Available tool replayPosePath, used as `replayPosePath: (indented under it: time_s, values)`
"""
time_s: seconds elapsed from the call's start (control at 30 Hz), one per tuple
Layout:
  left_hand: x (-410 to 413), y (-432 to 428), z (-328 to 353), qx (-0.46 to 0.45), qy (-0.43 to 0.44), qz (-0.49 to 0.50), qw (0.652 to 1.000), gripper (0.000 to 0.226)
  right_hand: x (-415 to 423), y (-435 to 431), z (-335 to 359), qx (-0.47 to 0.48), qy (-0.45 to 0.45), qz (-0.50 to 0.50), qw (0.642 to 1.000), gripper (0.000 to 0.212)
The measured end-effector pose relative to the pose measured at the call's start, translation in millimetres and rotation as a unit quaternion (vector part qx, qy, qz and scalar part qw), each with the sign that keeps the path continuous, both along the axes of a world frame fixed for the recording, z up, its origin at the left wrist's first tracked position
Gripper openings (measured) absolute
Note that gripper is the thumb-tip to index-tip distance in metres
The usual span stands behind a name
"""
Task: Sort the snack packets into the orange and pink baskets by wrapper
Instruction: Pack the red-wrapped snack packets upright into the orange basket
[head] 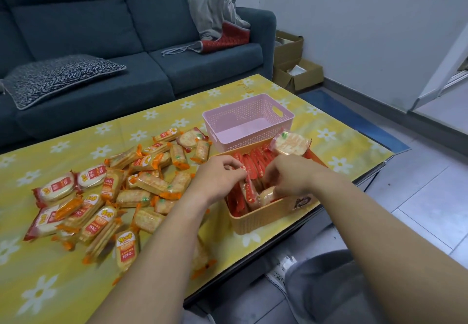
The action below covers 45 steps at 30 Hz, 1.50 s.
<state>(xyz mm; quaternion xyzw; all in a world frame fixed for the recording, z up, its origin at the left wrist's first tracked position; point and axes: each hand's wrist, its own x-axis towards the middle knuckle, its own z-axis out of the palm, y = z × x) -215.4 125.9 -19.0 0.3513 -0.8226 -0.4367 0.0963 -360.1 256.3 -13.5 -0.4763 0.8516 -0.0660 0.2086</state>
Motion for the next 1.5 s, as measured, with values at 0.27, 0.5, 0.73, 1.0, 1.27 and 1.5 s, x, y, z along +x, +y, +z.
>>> replayPosePath:
  time_s: [0.27, 0.5, 0.73, 1.0, 1.27, 1.5]
  values:
    - [5.6, -3.2, 5.5, -0.003, 0.007, 0.015, 1.0, 0.005, 0.0, -0.4, 21.4, 0.025, 0.121, 0.029, 0.992, 0.013]
    - [8.5, -3.0, 18.1, -0.011, 0.019, 0.024, 0.999, 0.016, 5.9, 25.2, 51.8, -0.092, 0.182, 0.027, 0.979, 0.016]
    - [3.6, 9.2, 20.9, -0.118, 0.011, 0.027, 0.993, 0.012, 12.8, 23.9, 48.3, -0.061, 0.126, 0.006, 0.99, 0.024]
    - [-2.8, 14.6, 14.9, -0.158, -0.023, -0.01, 0.987, 0.011, 4.1, 21.7, 36.6, -0.057, -0.007, 0.002, 0.998, 0.047]
    - [-1.5, 7.9, 14.1, -0.128, 0.005, 0.003, 0.992, 0.011, -7.5, 30.1, 45.1, -0.257, 0.08, -0.009, 0.963, 0.031]
    - [-8.8, 10.5, 4.8, -0.109, -0.019, 0.004, 0.994, 0.011, 18.8, 7.9, 21.3, -0.185, 0.027, 0.073, 0.98, 0.047]
